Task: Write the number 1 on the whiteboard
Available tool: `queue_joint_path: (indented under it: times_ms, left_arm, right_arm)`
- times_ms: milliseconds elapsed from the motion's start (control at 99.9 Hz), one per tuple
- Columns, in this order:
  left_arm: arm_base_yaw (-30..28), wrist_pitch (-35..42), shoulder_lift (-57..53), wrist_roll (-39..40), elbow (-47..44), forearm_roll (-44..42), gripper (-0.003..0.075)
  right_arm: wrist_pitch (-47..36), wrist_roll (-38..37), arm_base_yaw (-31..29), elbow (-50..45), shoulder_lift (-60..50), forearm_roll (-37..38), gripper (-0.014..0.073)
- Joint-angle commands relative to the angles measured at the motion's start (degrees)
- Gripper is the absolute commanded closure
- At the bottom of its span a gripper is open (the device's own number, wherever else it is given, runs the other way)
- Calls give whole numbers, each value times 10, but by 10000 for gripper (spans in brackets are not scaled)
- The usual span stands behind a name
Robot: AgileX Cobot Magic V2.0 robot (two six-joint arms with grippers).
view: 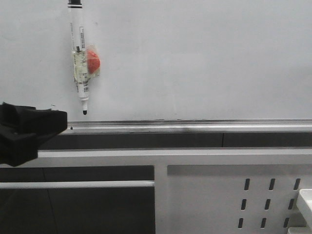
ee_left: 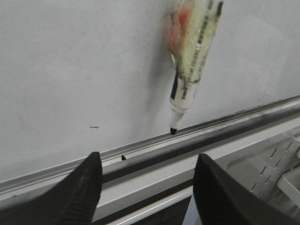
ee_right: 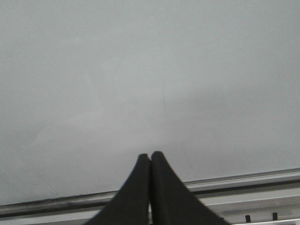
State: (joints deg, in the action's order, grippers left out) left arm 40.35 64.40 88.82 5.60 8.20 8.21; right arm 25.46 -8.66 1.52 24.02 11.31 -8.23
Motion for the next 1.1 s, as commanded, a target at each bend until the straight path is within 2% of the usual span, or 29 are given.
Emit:
queue_joint_path:
  times_ms: [0,310,881,1091]
  left_arm:
    - [4,135,3,9,24,-15,332]
    - [4,135,5,9,73,-28,332]
    - [4,128,13,9,102,-23,335]
    - [4,136,59,47,103,-23,335]
  right_arm:
    - [-40,11,3,18,12,-4,663]
    - [-41,24,13,18,12,-4,663]
    - [-49,24,28,11,12,-4,663]
    - [-49,24,28,11,12,-4,663]
